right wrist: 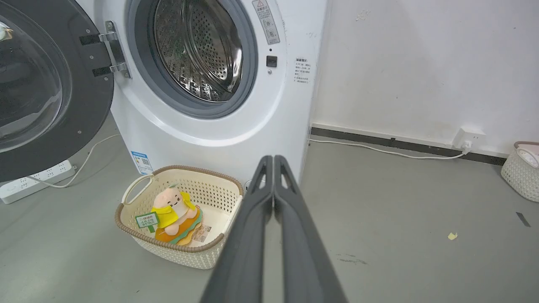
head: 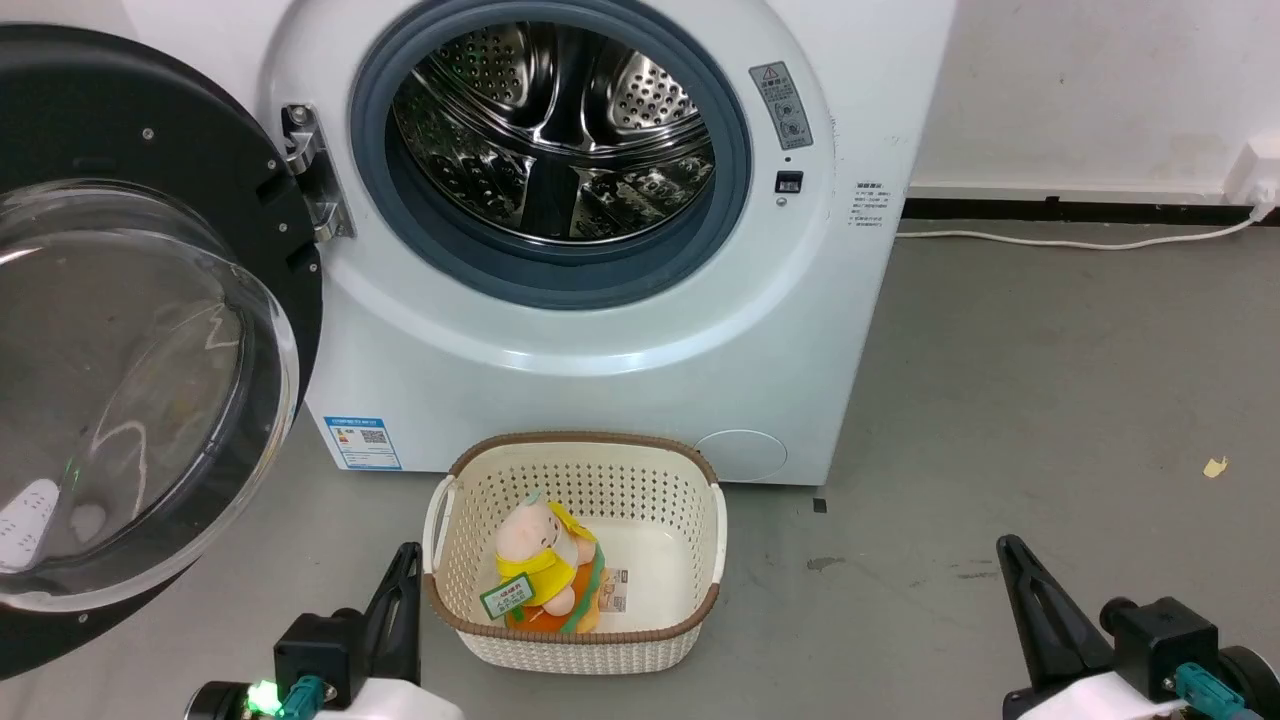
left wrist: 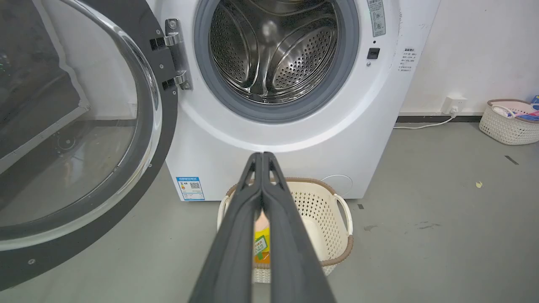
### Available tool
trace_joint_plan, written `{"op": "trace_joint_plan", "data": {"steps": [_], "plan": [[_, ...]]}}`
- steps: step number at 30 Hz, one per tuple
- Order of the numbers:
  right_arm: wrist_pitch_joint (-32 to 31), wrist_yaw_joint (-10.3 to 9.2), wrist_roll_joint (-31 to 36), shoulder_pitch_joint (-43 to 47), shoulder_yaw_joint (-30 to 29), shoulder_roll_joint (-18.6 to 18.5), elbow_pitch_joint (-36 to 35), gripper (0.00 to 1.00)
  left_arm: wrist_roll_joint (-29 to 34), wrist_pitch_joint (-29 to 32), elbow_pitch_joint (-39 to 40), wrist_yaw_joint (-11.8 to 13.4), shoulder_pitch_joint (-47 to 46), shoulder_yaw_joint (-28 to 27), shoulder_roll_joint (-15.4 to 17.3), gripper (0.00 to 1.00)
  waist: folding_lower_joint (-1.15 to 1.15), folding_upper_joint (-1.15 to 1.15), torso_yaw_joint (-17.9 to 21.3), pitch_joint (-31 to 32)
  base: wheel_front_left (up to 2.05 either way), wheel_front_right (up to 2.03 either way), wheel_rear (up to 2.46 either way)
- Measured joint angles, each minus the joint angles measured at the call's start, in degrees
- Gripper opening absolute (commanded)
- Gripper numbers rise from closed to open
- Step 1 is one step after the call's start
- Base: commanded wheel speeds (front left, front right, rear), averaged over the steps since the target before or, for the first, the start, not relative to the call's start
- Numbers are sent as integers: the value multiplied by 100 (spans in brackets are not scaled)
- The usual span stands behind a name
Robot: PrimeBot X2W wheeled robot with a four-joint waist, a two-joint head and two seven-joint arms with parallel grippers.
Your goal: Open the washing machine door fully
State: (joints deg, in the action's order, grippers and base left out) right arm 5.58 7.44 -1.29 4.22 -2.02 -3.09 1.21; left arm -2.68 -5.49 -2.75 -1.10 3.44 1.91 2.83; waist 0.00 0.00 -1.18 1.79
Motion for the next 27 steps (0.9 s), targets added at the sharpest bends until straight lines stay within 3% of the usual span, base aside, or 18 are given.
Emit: {"op": "trace_joint_plan", "data": {"steps": [27], "plan": [[-316, 0, 43, -177, 109, 0, -43, 0, 116, 313, 144, 51, -137, -98, 0, 0, 0, 0, 69, -105, 0, 0, 0]]}}
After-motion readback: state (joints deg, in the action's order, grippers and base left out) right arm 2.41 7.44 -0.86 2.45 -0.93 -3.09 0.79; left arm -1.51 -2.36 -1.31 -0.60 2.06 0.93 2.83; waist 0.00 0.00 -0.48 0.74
